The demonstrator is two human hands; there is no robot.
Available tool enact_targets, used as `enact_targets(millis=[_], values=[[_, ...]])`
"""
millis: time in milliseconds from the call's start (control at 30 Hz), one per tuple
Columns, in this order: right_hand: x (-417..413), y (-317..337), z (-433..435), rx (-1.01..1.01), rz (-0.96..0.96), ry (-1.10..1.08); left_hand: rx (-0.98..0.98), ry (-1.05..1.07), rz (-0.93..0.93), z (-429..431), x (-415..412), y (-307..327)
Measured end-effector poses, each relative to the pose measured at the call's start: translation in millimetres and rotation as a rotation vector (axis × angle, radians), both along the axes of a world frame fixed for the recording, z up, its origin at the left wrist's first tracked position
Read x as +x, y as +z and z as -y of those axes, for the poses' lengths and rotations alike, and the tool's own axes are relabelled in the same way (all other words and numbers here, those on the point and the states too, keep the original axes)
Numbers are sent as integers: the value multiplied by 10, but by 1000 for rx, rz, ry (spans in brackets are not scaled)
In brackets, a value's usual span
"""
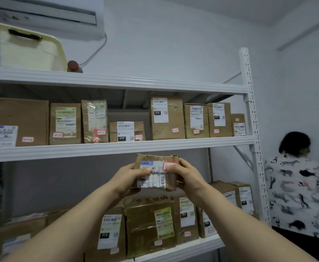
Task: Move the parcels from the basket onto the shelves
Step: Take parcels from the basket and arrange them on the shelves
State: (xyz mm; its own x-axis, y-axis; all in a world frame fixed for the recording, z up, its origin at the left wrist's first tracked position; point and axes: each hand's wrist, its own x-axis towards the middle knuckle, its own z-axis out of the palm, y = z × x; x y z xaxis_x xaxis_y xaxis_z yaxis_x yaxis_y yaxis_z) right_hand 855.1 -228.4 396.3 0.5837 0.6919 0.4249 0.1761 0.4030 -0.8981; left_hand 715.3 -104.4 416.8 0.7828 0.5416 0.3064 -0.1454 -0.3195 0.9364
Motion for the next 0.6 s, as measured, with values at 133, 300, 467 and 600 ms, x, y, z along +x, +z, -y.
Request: enact_targets(millis=[133,300,467,600], values=[[674,31,282,18,-34,-23,-15,19,21,323,724,29],[1496,106,677,13,-42,-31,-28,-14,6,685,1550,101],[2104,171,876,40,-75,-25,55,24,-45,862,2187,250],[2498,226,888,80,-79,-65,124,27,-75,913,2609,372]])
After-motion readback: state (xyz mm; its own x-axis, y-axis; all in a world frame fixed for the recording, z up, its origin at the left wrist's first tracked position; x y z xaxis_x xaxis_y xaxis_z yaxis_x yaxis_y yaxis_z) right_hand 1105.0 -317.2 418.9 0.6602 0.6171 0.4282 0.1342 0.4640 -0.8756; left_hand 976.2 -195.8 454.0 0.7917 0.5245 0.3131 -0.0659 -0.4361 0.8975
